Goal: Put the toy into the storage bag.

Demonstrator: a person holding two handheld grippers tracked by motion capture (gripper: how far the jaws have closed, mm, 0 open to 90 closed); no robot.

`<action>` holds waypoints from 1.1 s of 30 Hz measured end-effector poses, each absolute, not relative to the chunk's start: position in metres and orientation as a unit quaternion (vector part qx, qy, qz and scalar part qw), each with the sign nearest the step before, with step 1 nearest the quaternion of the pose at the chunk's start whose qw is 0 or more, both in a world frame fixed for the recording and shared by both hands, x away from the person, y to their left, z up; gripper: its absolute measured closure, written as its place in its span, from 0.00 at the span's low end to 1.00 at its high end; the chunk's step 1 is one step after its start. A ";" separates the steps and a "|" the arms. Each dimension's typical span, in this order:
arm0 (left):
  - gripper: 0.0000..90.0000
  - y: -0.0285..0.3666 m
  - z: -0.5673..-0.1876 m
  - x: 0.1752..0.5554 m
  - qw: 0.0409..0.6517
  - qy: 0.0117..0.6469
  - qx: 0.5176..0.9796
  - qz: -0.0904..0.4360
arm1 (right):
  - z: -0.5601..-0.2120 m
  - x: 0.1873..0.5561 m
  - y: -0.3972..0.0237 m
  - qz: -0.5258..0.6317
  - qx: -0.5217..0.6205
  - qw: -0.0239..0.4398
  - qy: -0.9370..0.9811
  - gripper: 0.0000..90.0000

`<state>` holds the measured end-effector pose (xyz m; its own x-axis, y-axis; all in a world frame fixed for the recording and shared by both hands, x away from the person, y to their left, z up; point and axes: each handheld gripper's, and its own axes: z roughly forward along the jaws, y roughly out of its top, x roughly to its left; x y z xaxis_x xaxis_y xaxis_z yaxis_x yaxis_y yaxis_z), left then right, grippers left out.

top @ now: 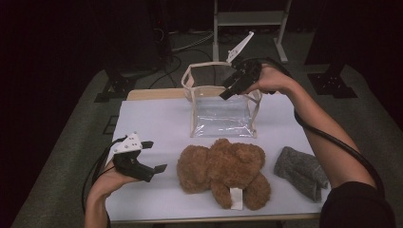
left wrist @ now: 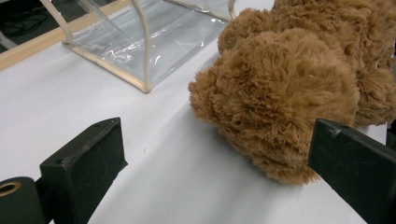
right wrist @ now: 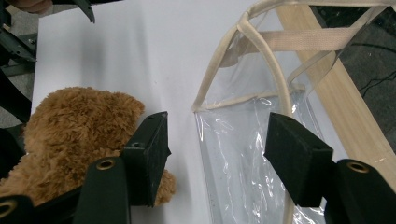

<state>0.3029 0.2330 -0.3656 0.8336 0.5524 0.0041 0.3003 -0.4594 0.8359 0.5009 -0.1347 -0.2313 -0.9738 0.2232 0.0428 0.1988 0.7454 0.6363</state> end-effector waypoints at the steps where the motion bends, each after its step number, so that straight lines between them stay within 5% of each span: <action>1: 0.03 0.233 -0.366 0.303 0.454 0.253 0.843 0.138 | -0.231 0.502 -0.134 0.336 0.113 0.019 0.935 0.43; 26: 0.03 0.237 -0.368 0.301 0.457 0.256 0.841 0.134 | -0.254 0.541 -0.127 0.323 0.151 0.006 0.934 0.45; 33: 0.03 0.239 -0.368 0.301 0.453 0.255 0.844 0.134 | -0.268 0.545 -0.122 0.302 0.155 0.008 0.941 0.62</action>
